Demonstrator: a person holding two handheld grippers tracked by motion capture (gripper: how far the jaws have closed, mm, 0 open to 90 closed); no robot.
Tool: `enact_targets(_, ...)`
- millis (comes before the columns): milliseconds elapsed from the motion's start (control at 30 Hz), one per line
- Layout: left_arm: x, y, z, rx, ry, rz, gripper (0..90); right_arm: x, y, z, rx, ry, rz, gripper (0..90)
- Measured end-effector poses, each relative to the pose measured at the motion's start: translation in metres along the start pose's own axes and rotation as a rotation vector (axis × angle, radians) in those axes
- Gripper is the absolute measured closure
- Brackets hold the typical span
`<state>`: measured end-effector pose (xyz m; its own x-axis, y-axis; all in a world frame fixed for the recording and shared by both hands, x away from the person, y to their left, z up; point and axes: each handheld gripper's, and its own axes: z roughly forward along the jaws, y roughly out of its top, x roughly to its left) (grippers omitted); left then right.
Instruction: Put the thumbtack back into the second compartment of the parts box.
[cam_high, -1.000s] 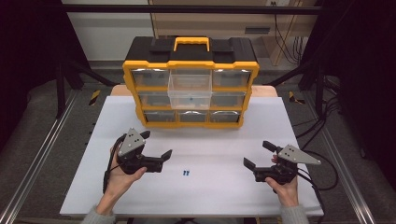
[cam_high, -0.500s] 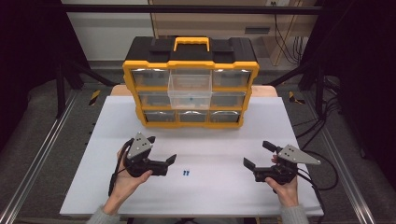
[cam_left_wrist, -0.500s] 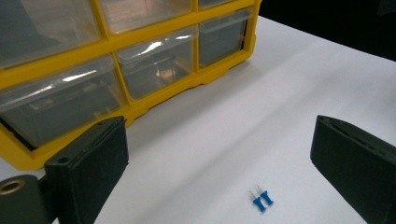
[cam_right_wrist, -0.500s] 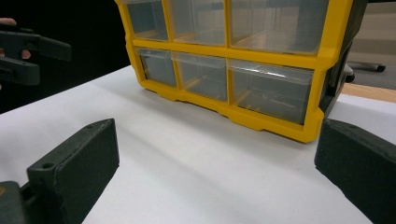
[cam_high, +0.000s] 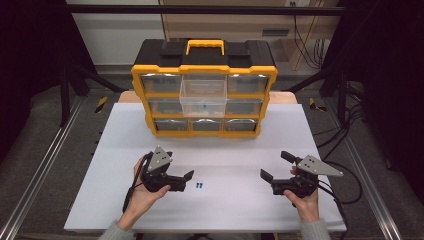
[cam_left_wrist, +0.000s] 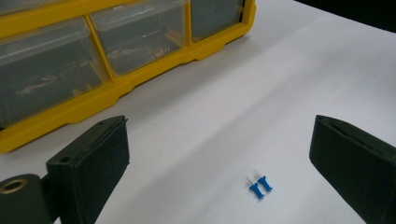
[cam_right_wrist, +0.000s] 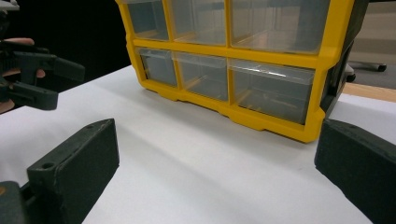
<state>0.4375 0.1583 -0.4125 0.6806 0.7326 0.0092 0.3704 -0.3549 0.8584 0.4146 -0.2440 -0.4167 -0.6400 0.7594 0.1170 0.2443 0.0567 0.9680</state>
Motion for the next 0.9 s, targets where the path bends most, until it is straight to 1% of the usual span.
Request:
enact_targets(67,-0.001,-0.002,0.004,0.012,-0.001,-0.005,5.4,0.000,0.000,0.000,0.004,0.000,0.005,0.5)
enact_targets(133,-0.002,-0.005,0.008,0.028,-0.004,-0.002,5.8,0.000,0.000,0.000,0.005,-0.002,-0.004,0.5)
enact_targets(167,-0.003,-0.006,0.010,0.036,-0.004,-0.001,5.9,0.000,0.000,0.000,0.005,-0.003,0.003,0.5)
enact_targets(300,-0.005,-0.010,0.016,0.058,0.003,-0.005,7.1,0.000,0.000,0.000,-0.001,-0.001,-0.003,0.5)
enact_targets(367,-0.007,-0.012,0.019,0.065,0.004,-0.011,8.2,0.000,0.000,0.000,0.003,-0.001,0.004,0.5)
enact_targets(400,-0.007,-0.013,0.020,0.068,0.009,-0.009,8.2,0.000,0.000,0.000,0.006,-0.002,-0.006,0.5)
enact_targets(467,-0.009,-0.015,0.023,0.076,0.005,-0.011,9.5,0.000,0.000,0.000,0.006,-0.002,-0.004,0.5)
enact_targets(500,-0.009,-0.015,0.024,0.080,0.010,-0.010,9.5,0.000,0.000,0.000,0.006,-0.002,-0.005,0.5)
enact_targets(567,-0.010,-0.017,0.026,0.087,0.011,-0.013,10.7,0.000,0.000,0.000,0.008,-0.008,0.004,0.5)
enact_targets(600,-0.011,-0.018,0.027,0.090,0.012,-0.017,10.8,0.000,0.000,0.000,0.005,-0.003,-0.006,0.5)
enact_targets(700,-0.014,-0.021,0.030,0.105,0.017,-0.019,12.4,0.000,0.000,0.000,0.005,-0.003,-0.003,0.5)
enact_targets(767,-0.015,-0.022,0.033,0.119,0.009,-0.018,13.9,0.000,0.000,0.000,0.005,-0.001,-0.005,0.5)
enact_targets(833,-0.017,-0.024,0.035,0.126,0.009,-0.018,16.6,0.001,0.000,0.000,0.004,-0.002,0.010,0.5)
enact_targets(900,-0.018,-0.025,0.037,0.129,0.003,-0.021,18.3,0.000,0.000,0.000,-0.001,-0.002,-0.003,0.5)
